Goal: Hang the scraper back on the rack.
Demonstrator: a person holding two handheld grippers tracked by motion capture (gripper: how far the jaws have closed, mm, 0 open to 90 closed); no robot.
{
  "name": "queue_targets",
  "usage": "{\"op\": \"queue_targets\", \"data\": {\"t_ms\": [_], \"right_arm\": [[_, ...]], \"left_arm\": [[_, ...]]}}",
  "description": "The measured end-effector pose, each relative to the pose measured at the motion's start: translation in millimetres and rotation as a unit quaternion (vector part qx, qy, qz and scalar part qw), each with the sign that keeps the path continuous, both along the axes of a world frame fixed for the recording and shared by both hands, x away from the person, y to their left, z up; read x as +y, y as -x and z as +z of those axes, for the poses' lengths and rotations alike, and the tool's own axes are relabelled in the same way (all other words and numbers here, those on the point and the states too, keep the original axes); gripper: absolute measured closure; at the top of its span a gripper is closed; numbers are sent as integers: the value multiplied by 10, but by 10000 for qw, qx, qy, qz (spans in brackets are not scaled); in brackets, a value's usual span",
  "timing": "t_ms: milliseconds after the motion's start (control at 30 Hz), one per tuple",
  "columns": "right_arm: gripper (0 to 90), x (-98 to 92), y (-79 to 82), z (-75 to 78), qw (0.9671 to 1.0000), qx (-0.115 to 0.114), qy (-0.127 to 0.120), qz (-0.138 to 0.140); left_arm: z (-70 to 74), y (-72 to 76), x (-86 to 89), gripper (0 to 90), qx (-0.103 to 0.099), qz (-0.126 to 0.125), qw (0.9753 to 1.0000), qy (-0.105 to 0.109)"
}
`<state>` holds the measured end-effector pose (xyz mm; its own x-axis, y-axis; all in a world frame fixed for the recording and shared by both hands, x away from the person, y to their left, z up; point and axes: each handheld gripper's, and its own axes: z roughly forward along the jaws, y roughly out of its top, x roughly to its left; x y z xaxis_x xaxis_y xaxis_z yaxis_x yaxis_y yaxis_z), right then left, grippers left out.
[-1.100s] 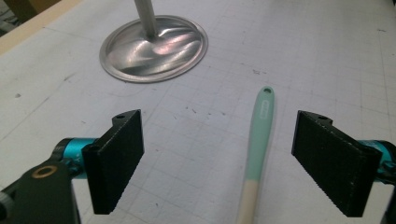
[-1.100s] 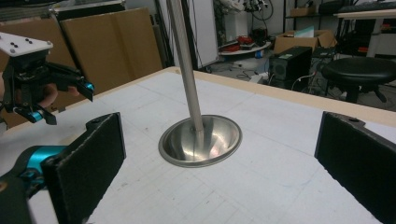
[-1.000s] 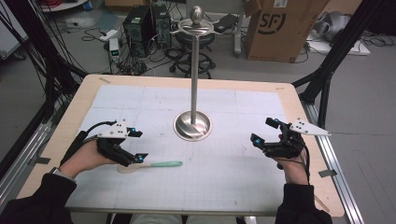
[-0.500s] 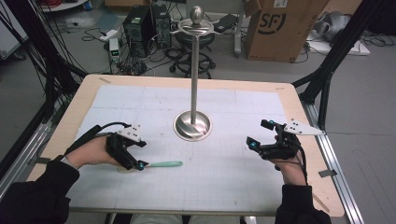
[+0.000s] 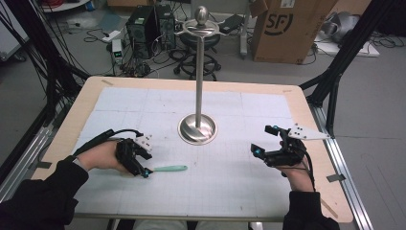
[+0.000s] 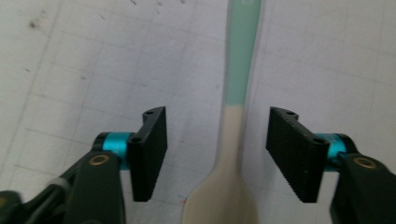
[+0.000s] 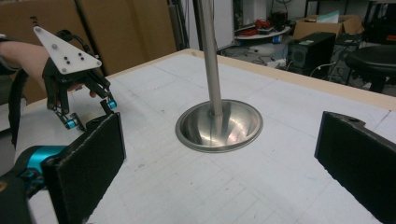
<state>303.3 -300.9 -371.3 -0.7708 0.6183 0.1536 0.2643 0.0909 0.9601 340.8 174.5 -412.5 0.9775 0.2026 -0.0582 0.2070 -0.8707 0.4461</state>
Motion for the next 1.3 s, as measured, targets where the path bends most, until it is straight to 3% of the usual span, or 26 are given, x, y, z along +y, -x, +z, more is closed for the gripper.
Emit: {"op": "queue_targets", "data": {"t_ms": [67, 233, 333, 533, 767, 1000, 1133, 1300], "right_arm": [[7, 8, -13, -7, 10000, 2, 10, 34], [7, 15, -32, -17, 10000, 18, 3, 61], [7, 19, -33, -17, 10000, 14, 7, 71], [7, 9, -25, -14, 9999, 34, -4, 96], [7, 12, -23, -14, 9999, 28, 7, 105], [7, 9, -17, -9, 9999, 5, -6, 107], [7, 4, -15, -7, 9999, 20, -10, 105], [7, -9, -6, -1, 9999, 23, -37, 95]], "left_arm": [[-4, 6, -13, 485, 6, -32, 9998, -171], [-3, 35, -44, 596, -18, -53, 9996, -273], [11, 25, -69, 626, -61, -86, 9990, -440], [43, 27, -220, 685, -86, -268, 9948, -978], [57, 51, -324, 760, -70, -446, 9904, -1307], [61, 72, -317, 801, -100, -447, 9905, -1293], [69, 82, -298, 802, -165, -419, 9920, -1182], [155, 105, -215, 803, -206, -213, 9973, -671]]}}
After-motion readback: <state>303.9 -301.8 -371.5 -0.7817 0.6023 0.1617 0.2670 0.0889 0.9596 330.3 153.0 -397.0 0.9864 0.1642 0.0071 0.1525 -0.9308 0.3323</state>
